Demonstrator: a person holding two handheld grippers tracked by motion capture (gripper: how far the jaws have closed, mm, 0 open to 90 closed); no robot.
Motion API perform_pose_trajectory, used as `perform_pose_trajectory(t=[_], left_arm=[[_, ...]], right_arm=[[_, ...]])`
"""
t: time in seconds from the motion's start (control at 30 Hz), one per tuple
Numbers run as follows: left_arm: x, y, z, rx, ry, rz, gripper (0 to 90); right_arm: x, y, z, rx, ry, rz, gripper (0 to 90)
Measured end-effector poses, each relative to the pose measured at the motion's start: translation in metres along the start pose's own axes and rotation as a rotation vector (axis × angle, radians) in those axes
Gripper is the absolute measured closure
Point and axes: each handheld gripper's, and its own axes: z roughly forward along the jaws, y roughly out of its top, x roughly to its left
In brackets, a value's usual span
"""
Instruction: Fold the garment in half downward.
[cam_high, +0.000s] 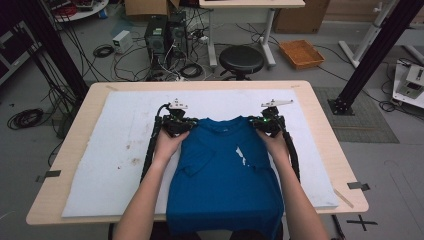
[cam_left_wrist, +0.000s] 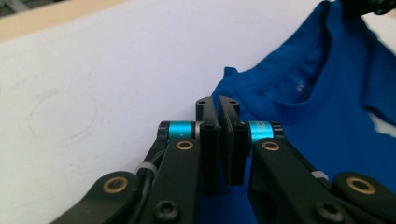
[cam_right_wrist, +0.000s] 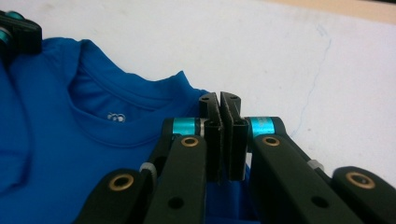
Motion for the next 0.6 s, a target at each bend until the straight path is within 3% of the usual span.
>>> perform_pose_trajectory(t=[0.03, 0.13, 0.27, 0.47, 0.6], left_arm=[[-0.004, 0.001, -0.006, -0.009, -0.007, 0.014, 86.8], [-0.019, 0.002, -0.025, -0.033, -0.026, 0.052, 86.8], [-0.043, -0.008, -0.05, -0.056, -0.063, 0.122, 86.7], [-0.073, -0.041, -0.077, -0.037, -0.085, 0.19, 86.7], [-0.088, -0.063, -0.089, -0.028, -0.1, 0.218, 86.7]], right_arm=[[0.005, -0.002, -0.012, -0.019, 0.006, -0.005, 88.4], [0.012, -0.007, -0.025, -0.042, 0.019, -0.021, 88.3], [0.028, -0.023, -0.057, -0.079, 0.019, -0.053, 88.4], [0.056, -0.058, -0.093, -0.094, 0.013, -0.12, 88.3], [0.07, -0.079, -0.109, -0.084, 0.022, -0.131, 88.4]])
